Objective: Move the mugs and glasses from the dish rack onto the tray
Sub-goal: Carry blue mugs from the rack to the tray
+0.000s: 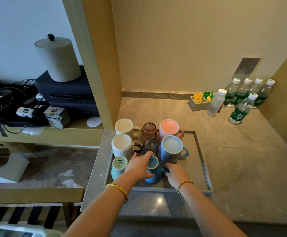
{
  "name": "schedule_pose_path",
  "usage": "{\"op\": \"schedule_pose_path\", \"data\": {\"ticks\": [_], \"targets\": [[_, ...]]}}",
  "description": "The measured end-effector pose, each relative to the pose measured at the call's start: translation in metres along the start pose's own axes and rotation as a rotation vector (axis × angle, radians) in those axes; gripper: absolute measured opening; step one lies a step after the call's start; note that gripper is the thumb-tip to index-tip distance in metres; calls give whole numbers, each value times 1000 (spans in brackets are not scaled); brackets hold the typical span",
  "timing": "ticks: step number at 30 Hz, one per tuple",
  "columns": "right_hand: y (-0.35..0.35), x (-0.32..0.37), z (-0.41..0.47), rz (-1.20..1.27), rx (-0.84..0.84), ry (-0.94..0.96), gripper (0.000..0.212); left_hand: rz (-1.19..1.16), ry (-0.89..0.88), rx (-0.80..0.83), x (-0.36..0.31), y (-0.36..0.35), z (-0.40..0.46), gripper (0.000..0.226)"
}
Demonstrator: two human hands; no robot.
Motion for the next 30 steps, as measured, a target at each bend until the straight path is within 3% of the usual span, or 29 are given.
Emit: {"op": "schedule_pose_path", "data": {"ticks": [15,23,27,30], "targets": [[-4,2,7,-74,53,33,29,26,57,42,-6,-6,-1,70],[-3,4,1,-107,96,-36,34,-93,130,58,-7,-11,-3,75],[7,18,-11,19,-122,-27,32,-186,102,80,-6,-5,-3,84],[32,45,-17,118,-378,67,23,-257,62,-18,-5,18,-5,63]]}}
Point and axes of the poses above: each hand's wrist, its own z-axis towards the middle knuckle, its own y-axis out of the back of the hand, x = y × z, the point moved 4 cm from there along z, towards the middle knuckle, and after that the axes turned 3 degrees about -x, right-handed, at the moved point
